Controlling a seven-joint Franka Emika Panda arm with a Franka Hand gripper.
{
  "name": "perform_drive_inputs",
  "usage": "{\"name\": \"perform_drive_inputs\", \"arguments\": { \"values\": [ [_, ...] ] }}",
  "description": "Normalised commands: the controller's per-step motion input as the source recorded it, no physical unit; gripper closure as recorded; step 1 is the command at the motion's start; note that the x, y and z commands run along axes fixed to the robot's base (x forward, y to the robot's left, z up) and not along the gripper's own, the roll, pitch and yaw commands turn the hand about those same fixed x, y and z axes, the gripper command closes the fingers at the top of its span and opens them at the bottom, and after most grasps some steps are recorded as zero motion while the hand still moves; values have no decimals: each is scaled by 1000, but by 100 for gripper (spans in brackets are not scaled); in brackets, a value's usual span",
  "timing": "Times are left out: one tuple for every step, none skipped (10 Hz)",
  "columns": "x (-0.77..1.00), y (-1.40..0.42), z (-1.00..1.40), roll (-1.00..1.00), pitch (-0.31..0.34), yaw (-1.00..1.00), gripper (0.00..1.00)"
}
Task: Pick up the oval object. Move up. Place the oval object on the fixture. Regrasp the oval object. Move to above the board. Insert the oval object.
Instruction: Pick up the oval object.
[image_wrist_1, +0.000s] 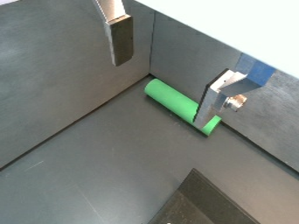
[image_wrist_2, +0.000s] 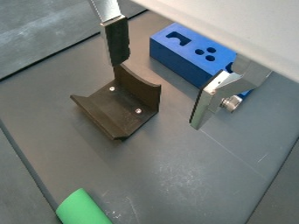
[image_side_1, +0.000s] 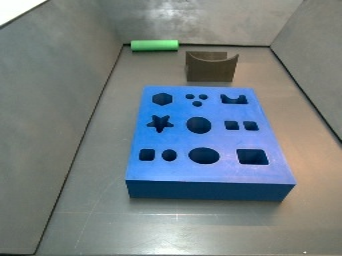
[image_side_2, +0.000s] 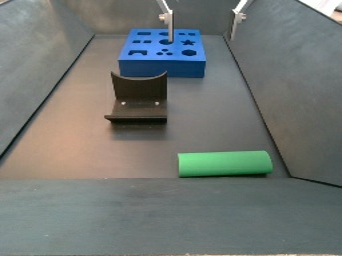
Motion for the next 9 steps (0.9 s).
{"name": "perform_drive_inputs", "arguments": {
  "values": [
    [-14,329,0,-234,-119,-26,0],
    [-626,237,-491,-29,-149,-543,0],
    [-566,249,-500,6,-107,-643,0],
    [-480,177,-557,21,-63,-754,0],
    [-537,314,-463,7,-97,-594,0],
    [-469,471,-414,0,-120,-394,0],
    [-431,374,-397,1,-114,-534,0],
    [-334,291,-366,0,-106,-637,0],
    [-249,200,-369,0,-91,-749,0]
  ]
}}
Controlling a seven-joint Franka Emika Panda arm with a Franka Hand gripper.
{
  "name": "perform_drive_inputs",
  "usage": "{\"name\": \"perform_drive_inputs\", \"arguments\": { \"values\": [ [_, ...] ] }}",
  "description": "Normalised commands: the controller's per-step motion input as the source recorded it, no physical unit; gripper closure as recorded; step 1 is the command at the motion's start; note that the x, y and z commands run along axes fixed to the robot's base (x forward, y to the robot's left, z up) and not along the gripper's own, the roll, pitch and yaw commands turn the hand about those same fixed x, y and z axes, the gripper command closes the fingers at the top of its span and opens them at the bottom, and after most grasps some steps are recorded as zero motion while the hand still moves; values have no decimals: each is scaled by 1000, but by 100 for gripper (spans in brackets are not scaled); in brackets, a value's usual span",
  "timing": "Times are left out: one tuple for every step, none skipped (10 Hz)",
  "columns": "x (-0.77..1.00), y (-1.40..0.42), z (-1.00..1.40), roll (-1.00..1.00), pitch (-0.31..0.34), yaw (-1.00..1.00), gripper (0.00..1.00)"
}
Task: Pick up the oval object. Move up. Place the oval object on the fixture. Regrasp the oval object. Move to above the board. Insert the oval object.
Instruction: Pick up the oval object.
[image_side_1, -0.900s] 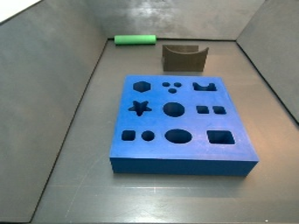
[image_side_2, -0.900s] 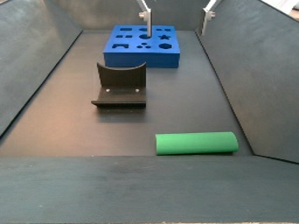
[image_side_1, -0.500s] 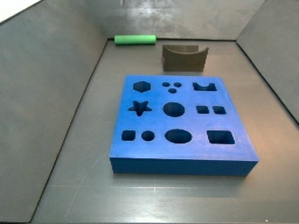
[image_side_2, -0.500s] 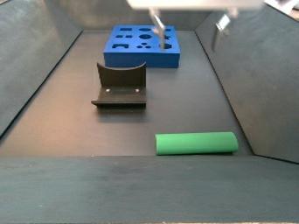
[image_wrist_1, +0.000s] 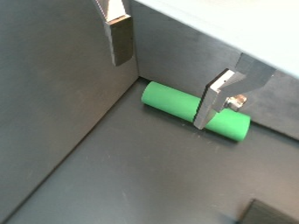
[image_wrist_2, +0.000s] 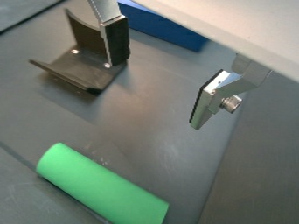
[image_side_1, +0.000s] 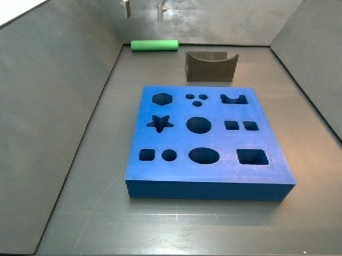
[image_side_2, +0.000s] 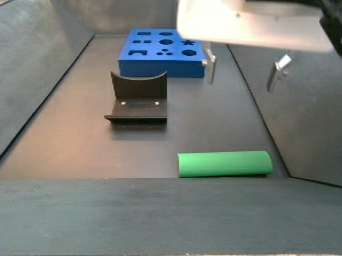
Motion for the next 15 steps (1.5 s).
{"name": "perform_drive_inputs", "arguments": {
  "values": [
    [-214,160,-334,0,-103,-794,0],
    [-97,97,-286,9,-94,-883,0],
    [-9,111,-226,6,-80,-880,0],
    [0,114,-206,0,-67,-877,0],
    [0,174,-211,0,0,-817,0],
    [129,266,-189,0,0,-731,0],
    [329,389,-140,0,54,-580,0],
    [463,491,-131,0,99,-406,0],
    [563,474,-177,-21,126,-337,0],
    [614,394,-269,-37,100,-409,0],
    [546,411,-363,-56,57,-431,0],
    [366,306,-417,-23,0,-643,0],
    [229,100,-383,-49,-97,-869,0],
    [49,0,-380,-93,-224,-906,0],
    [0,0,-394,-139,-319,-866,0]
  ]
}}
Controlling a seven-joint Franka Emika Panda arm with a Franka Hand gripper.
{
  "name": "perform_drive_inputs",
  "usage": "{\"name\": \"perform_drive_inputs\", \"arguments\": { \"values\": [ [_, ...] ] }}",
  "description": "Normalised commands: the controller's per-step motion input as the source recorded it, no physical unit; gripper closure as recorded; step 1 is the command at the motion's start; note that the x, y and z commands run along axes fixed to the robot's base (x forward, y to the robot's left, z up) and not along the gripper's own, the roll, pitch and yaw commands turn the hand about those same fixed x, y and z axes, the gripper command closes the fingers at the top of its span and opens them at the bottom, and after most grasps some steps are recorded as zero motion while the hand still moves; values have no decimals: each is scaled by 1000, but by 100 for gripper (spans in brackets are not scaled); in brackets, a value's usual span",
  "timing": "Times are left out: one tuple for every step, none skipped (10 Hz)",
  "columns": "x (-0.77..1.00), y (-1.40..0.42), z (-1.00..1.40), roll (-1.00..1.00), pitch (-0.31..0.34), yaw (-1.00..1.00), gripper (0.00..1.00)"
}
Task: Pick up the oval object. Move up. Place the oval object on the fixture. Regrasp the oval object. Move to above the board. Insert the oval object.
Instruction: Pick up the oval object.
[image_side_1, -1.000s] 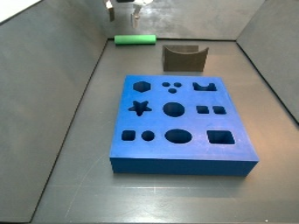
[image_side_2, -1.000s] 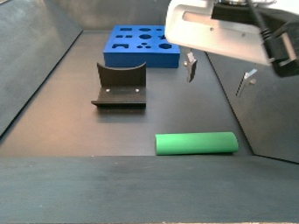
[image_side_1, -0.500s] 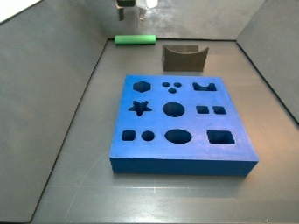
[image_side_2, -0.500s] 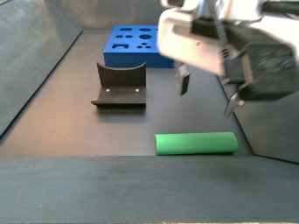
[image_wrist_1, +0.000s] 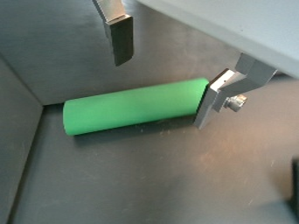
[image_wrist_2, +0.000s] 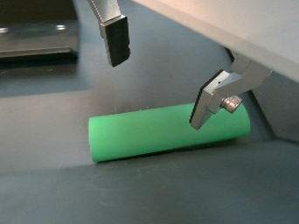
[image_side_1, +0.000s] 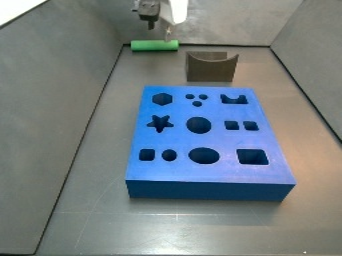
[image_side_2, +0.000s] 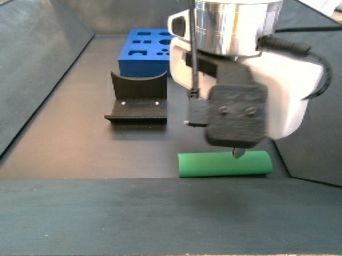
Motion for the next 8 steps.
{"name": "perform_drive_inputs", "arguments": {
  "values": [
    [0,0,-337,-164,-343,-823,0],
    [31,14,-217,-227,-381,-737,0],
    [106,77,-137,-269,-411,-651,0],
    [131,131,-109,-274,-427,-583,0],
    [51,263,-203,-263,-351,-377,0],
    [0,17,0,-19,0,0,0],
    [0,0,-349,-13,-64,0,0],
    [0,49,-611,-224,-167,-94,0]
  ]
}}
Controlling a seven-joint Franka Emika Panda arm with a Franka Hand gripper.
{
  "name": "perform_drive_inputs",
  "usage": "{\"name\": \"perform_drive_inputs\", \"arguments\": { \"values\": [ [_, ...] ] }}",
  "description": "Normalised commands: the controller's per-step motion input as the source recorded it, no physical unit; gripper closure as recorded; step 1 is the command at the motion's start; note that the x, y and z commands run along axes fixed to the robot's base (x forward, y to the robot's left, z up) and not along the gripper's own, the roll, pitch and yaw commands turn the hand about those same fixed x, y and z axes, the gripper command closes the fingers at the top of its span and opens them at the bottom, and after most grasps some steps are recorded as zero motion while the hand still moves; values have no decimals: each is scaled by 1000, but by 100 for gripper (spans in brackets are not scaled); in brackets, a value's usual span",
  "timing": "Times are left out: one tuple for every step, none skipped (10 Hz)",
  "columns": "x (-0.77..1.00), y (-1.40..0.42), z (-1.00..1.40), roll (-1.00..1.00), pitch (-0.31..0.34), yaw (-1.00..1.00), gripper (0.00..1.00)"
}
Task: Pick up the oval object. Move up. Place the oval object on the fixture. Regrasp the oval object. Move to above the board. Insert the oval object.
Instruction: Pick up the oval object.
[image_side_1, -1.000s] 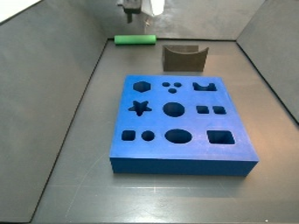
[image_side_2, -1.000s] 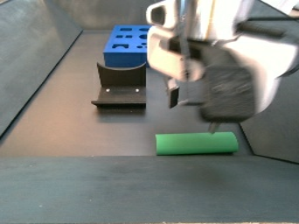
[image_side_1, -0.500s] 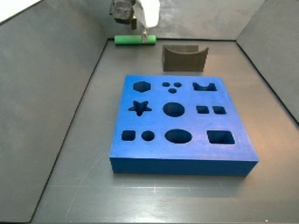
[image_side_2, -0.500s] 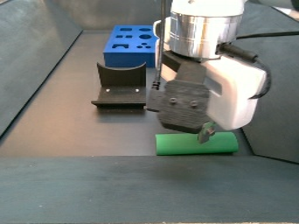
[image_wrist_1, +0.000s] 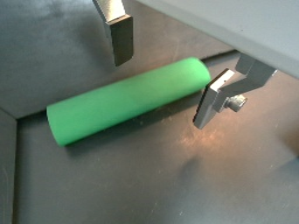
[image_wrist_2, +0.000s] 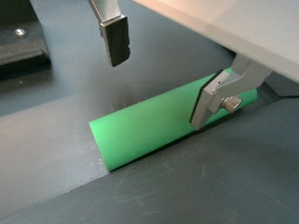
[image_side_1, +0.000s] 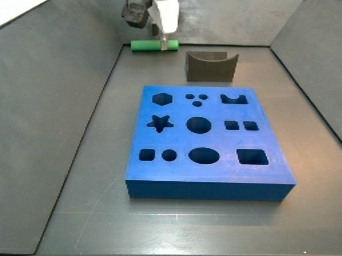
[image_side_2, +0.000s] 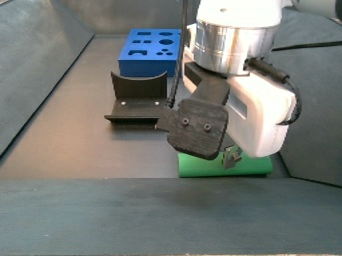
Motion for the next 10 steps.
{"name": "perform_drive_inputs", "arguments": {
  "values": [
    [20,0,-629,-193,-200,-134,0],
    [51,3,-629,-177,-216,-154,0],
    [69,6,-629,-164,-224,-171,0],
    [120,9,-600,-167,-243,-160,0],
    [134,0,-574,-174,-259,-166,0],
    [163,0,-549,-194,-267,-137,0],
    [180,0,-526,-220,-264,-86,0],
    [160,0,-529,-226,-253,-80,0],
    [63,0,-600,-184,-206,0,0],
    [0,0,-20,-41,-11,0,0]
  ]
}}
